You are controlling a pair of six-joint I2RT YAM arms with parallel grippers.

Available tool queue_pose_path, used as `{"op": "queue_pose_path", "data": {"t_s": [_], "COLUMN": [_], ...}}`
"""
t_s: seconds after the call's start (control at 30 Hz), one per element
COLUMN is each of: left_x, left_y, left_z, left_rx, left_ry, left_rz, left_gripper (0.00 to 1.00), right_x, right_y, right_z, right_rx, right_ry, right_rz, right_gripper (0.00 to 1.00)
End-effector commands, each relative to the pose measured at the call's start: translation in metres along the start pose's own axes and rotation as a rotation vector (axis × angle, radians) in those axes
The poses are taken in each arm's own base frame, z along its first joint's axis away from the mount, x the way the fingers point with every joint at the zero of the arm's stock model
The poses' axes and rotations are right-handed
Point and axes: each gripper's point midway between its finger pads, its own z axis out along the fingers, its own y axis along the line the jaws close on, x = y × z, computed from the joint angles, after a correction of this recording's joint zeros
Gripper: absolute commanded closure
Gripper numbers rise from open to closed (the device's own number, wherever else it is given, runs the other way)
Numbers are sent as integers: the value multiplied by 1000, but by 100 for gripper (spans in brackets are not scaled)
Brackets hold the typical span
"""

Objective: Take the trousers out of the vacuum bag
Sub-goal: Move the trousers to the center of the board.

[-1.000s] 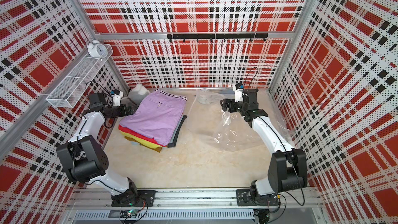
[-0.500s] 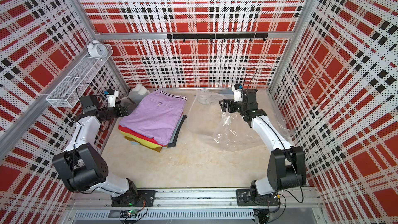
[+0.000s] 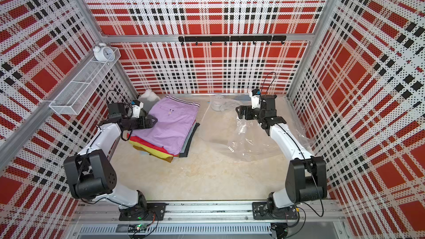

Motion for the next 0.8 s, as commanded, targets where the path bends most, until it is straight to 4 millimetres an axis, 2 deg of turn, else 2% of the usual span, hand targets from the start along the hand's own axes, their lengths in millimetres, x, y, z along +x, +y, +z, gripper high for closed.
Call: {"op": "queue_pose_path", "data": {"t_s": [0.0,0.1,0.23,0.33,0.57,0.77], "left_x": [47,56,50,42,40,51], "left_y": [-2,-14,-32,-42,-70,-119], "left_z": [37,52,62,67,70,72], "left_rx": [-9,1,10,27,66,136], "left_ry": [174,217,198,153,87,69], "left_rz": [-46,-39,-63,-136,-233,-197], "left_gripper": [2,1,2,2,2,2], "right_x": [-10,-9,-7,-8,-8,-12], "right_y": [-1,-2,-2,-5,-10,-16], "right_z": [-5,-7,-8,-10,-15,-21], "right_rx": [5,8,15,28,67,102], "right_ry": [-33,-36,-36,-36,-36,-46], "right_rz": [-13,-12,-11,-9,-17,-19], "right_gripper": [0,0,0,0,0,0]}}
